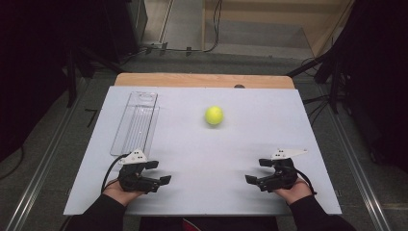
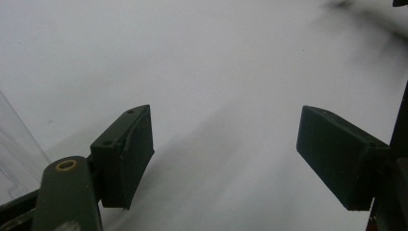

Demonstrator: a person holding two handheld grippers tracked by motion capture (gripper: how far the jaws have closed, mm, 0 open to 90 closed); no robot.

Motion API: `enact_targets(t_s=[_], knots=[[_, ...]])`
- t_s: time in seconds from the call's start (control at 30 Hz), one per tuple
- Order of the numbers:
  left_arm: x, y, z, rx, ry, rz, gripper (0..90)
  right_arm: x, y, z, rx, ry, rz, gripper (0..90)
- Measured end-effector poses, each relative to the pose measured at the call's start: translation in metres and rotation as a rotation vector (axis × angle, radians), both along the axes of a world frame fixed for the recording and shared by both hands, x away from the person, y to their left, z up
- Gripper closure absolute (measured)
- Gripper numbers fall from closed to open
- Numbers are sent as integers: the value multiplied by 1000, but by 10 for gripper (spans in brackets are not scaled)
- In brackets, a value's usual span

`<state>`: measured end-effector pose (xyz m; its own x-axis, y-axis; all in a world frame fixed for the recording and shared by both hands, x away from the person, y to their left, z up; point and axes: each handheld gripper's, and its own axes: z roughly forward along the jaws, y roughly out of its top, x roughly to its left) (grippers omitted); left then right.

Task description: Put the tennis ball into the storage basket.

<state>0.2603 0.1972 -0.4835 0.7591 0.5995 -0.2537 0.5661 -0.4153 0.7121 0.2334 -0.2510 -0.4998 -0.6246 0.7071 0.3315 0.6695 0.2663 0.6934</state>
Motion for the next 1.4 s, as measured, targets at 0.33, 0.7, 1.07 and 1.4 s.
enact_targets(t_s=[0.33, 0.7, 1.07, 1.4], knots=[[0, 0, 0, 2, 4, 3, 212, 0, 0, 0, 3, 3, -1, 45], [2, -9, 5, -10, 33, 2, 213, 0, -1, 0, 7, 5, -6, 45], [2, -22, 16, -18, 26, -30, 215, 0, -3, 1, 8, -1, -6, 45], [10, -35, 28, -1, 9, -27, 213, -1, -3, 1, 10, 0, -6, 45]])
